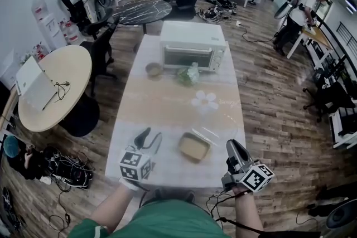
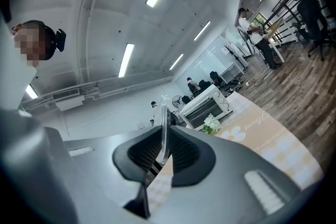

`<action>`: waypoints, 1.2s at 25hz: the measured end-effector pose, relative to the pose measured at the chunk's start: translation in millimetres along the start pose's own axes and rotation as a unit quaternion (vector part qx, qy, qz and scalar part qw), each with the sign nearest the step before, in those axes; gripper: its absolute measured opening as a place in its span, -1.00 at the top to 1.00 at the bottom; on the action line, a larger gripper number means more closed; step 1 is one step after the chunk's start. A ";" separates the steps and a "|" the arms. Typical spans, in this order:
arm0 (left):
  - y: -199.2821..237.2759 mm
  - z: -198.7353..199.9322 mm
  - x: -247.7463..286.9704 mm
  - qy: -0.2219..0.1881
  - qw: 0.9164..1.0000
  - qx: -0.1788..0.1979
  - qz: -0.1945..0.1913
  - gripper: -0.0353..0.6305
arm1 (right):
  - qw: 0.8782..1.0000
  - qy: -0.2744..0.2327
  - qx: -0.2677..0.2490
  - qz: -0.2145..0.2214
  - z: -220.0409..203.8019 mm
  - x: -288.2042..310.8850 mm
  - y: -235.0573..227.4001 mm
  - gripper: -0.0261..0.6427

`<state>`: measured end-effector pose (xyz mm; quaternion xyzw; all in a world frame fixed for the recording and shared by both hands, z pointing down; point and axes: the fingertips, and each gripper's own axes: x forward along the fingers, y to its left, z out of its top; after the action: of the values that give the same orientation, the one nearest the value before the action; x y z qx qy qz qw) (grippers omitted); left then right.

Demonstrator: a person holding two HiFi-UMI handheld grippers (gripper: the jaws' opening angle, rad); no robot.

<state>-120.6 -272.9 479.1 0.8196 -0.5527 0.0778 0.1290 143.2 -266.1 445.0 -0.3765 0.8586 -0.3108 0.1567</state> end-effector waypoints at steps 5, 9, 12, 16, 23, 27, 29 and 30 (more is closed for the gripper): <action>-1.0 5.6 1.3 -0.006 1.000 0.001 -0.003 0.36 | 1.000 -0.016 -0.007 0.010 11.8 1.2 9.6 0.80; 0.3 5.4 1.6 -0.006 1.000 -0.001 -0.002 0.36 | 1.000 -0.022 -0.006 0.014 14.1 1.0 10.4 0.80; 1.4 4.9 1.5 -0.005 1.000 -0.002 -0.001 0.37 | 1.000 -0.021 -0.001 0.017 12.7 1.8 11.3 0.80; -3.1 5.3 3.6 -0.004 1.000 -0.003 -0.002 0.37 | 1.000 -0.023 0.000 0.019 15.5 -0.3 9.3 0.80; 5.1 8.9 3.4 -0.010 1.000 -0.003 0.000 0.37 | 1.000 -0.022 -0.007 0.019 14.3 2.8 12.1 0.80; 3.0 12.9 4.4 -0.011 1.000 -0.003 0.003 0.37 | 1.000 -0.023 -0.008 0.020 18.0 -0.1 10.7 0.80; 3.4 12.3 3.8 -0.011 1.000 -0.003 0.003 0.37 | 1.000 -0.023 -0.008 0.020 17.3 -0.8 10.8 0.80; 4.0 11.7 3.2 -0.012 1.000 -0.004 0.004 0.37 | 1.000 -0.023 -0.009 0.020 16.5 -0.7 11.0 0.80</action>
<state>-123.2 -280.6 469.3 0.8181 -0.5573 0.0668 0.1253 146.0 -266.6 425.3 -0.3678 0.8646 -0.2916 0.1793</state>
